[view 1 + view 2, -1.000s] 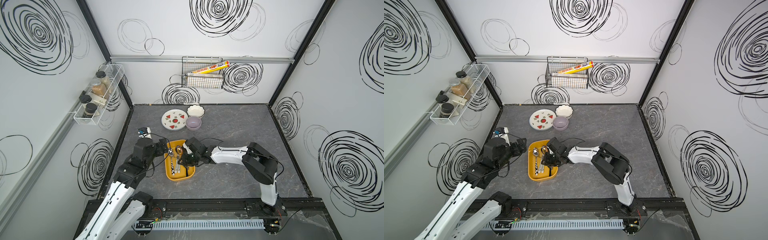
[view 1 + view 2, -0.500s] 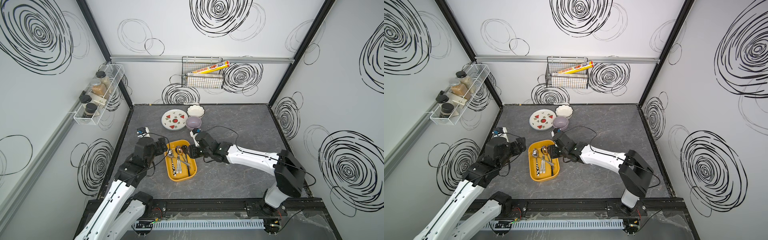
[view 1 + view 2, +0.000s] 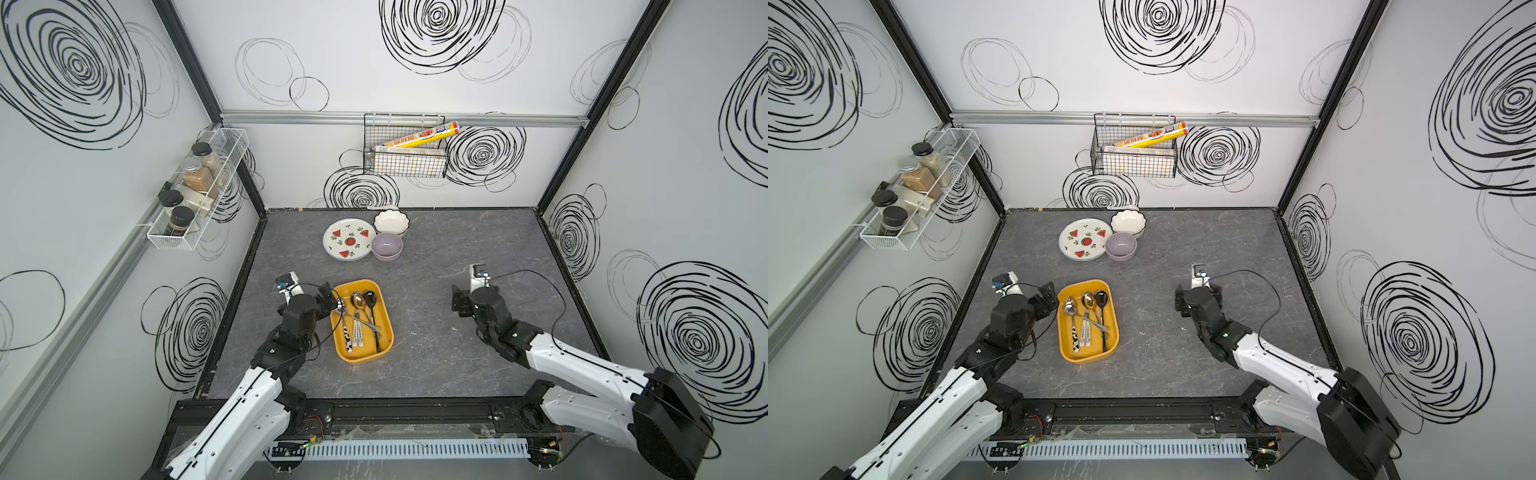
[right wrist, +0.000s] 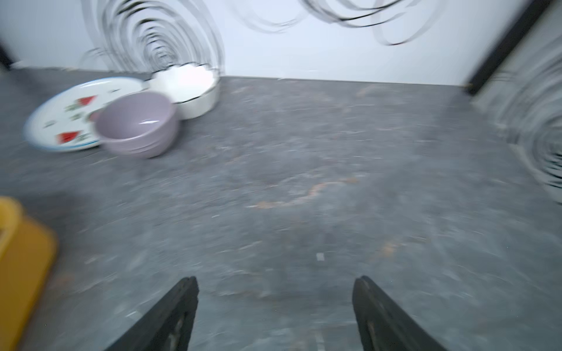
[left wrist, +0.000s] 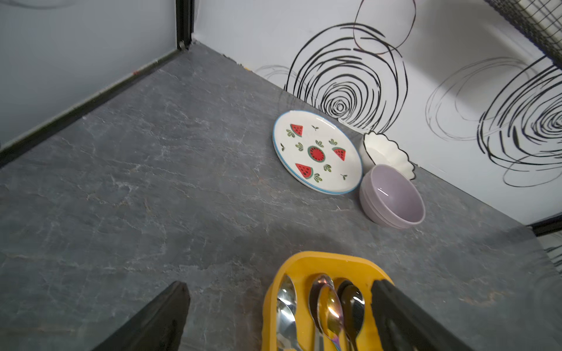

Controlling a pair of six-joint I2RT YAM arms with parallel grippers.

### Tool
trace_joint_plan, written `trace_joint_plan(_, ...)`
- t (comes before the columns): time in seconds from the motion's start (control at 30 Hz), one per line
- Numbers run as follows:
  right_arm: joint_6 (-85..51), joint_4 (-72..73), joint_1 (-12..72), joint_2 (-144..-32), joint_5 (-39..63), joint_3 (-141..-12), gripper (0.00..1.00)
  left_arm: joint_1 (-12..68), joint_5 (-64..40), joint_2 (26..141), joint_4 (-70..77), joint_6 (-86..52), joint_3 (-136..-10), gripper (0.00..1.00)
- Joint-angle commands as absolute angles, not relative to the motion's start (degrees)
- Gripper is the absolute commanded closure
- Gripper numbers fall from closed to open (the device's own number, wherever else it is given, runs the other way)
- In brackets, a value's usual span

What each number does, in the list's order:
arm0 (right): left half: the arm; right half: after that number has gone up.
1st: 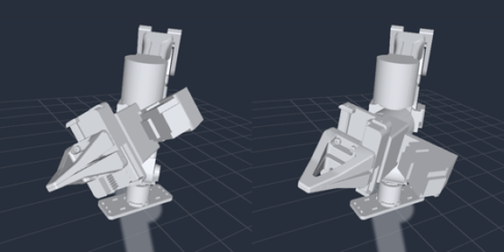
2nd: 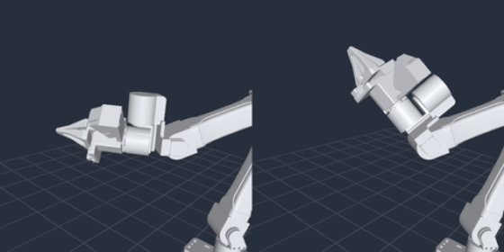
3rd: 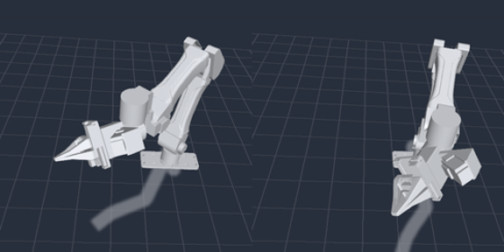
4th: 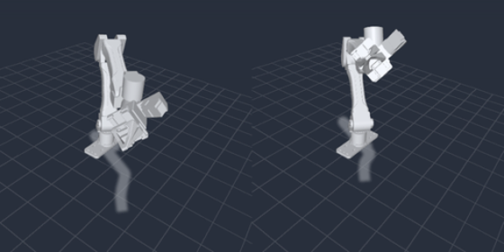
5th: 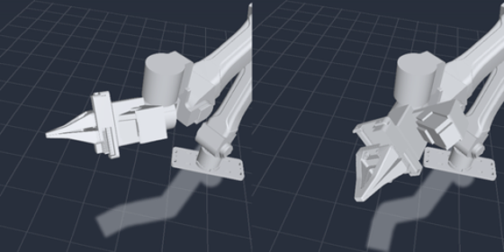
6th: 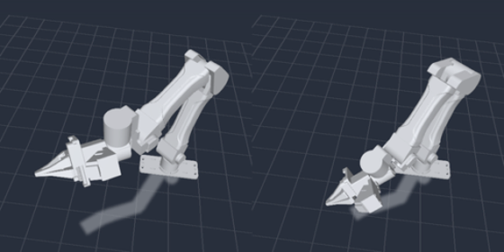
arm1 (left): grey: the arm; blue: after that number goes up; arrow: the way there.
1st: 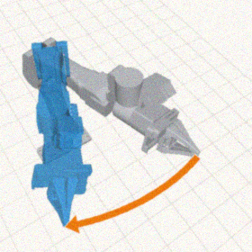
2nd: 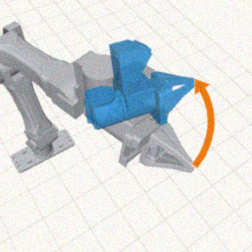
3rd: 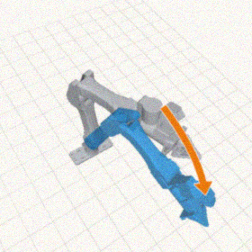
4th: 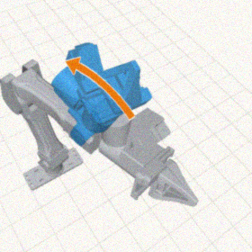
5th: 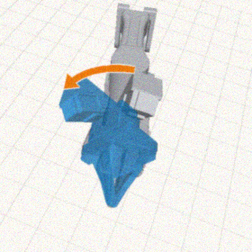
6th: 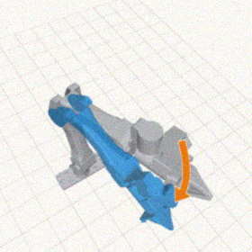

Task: Put the spoon into the storage box
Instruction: Reset both arms

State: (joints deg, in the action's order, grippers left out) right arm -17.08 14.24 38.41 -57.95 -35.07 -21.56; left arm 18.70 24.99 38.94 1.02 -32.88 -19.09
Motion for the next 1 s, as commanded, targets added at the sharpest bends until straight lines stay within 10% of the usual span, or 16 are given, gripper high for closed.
trace_joint_plan(0.0, -10.2, 29.3, 33.9, -54.7, -43.7, -15.5, 0.16, 18.9, 31.3, 40.3, 30.7, -17.6, -11.8, 0.01)
trace_joint_plan(0.27, -6.4, 40.6, 18.4, -58.8, -40.0, -13.2, 0.11, 13.1, 32.4, 59.1, 60.8, -5.8, -4.5, 0.01)
trace_joint_plan(0.67, -4.1, 97.6, 4.7, -84.3, -27.3, 1.5, 0.09, 2.7, 21.2, 84.3, 91.1, -6.3, -3.2, 0.01)
trace_joint_plan(0.97, -2.3, 71.2, 4.1, -86.2, -17.2, -11.9, 0.15, 3.7, 16.2, 89.0, 77.5, -3.6, -12.6, 0.01)
